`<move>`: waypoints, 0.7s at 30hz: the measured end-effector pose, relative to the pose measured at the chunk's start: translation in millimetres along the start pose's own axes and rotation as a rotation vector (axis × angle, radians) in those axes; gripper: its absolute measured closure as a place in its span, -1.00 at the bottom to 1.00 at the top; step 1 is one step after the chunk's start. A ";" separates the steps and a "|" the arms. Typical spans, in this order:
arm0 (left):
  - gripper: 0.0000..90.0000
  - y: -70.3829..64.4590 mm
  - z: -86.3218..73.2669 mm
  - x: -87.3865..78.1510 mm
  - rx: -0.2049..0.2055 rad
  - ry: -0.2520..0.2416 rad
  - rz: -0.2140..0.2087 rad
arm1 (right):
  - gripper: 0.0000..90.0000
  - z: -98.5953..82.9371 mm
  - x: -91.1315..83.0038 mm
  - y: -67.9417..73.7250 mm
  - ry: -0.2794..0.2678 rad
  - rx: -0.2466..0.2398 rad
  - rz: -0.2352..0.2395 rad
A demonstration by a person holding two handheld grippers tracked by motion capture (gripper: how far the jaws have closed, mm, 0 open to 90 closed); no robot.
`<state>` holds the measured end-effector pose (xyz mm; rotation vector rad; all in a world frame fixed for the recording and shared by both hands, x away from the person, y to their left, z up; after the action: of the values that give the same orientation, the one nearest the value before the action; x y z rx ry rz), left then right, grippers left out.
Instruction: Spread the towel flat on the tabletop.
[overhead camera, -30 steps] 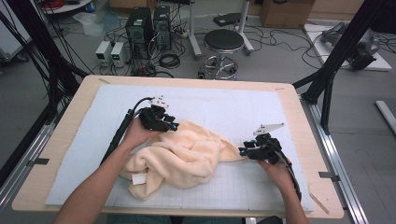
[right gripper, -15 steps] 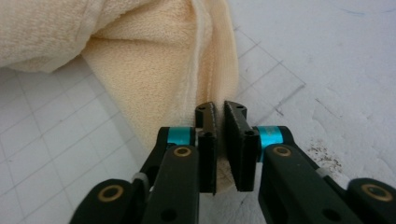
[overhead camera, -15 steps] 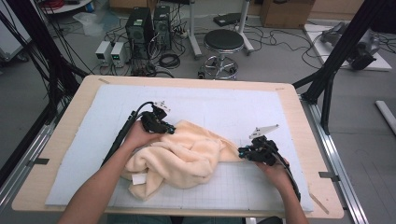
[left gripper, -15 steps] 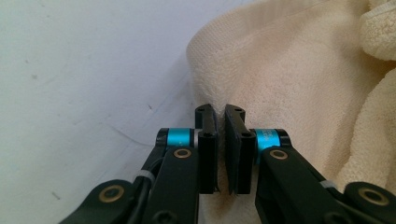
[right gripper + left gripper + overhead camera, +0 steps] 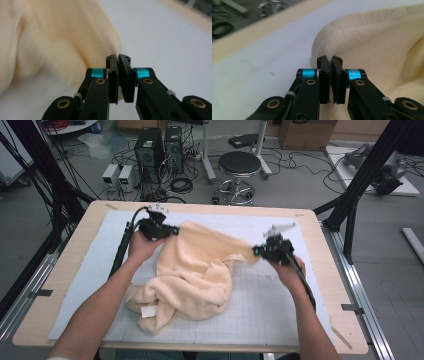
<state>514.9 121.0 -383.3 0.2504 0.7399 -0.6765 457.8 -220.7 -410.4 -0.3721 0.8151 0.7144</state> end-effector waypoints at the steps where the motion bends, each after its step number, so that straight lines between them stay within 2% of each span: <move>1: 0.85 5.3 9.8 -0.7 -0.005 -0.013 0.051 | 0.79 18.5 -0.9 -13.2 -0.019 0.028 -0.037; 2: 0.67 10.0 17.1 -1.0 -0.009 -0.032 0.107 | 0.64 33.7 -3.0 -23.7 -0.034 0.050 -0.096; 3: 0.34 14.7 20.4 -2.2 -0.033 -0.047 0.122 | 0.55 44.8 -3.6 -30.9 -0.043 0.064 -0.122; 4: 0.21 18.2 19.9 -3.0 -0.052 -0.054 0.098 | 0.50 52.0 -3.2 -34.1 -0.052 0.077 -0.111; 7: 0.16 27.5 4.3 -4.3 -0.056 -0.014 0.047 | 0.44 53.5 3.5 -26.8 -0.030 0.032 -0.072; 11: 0.16 27.8 -22.9 -9.8 -0.051 -0.002 -0.008 | 0.38 35.8 16.1 -10.8 -0.011 0.005 -0.002; 14: 0.16 20.4 -40.9 -15.4 -0.027 0.008 -0.042 | 0.35 23.7 19.1 4.9 -0.006 -0.014 0.035; 16: 0.16 13.2 -50.2 -21.0 -0.015 -0.003 -0.069 | 0.33 18.3 16.7 18.0 -0.028 -0.028 0.074; 18: 0.16 4.2 -58.8 -28.2 0.003 -0.016 -0.107 | 0.30 13.9 12.1 32.9 -0.023 -0.052 0.090; 21: 0.16 -9.5 -71.6 -41.1 0.033 -0.023 -0.146 | 0.23 9.3 2.2 54.3 -0.051 -0.083 0.143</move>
<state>448.1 164.7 -406.3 0.2197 0.7306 -0.8288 425.5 -176.1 -408.1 -0.3713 0.7707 0.8900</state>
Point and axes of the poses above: each handheld gripper's, and its own axes: x roughly forward along the jaws, z roughly out of its top, y roughly to its left, the point moved 6 cm from there along x, roughly forward along the jaws, and after that the axes turned 8 degrees about y, right-handed, at the moved point
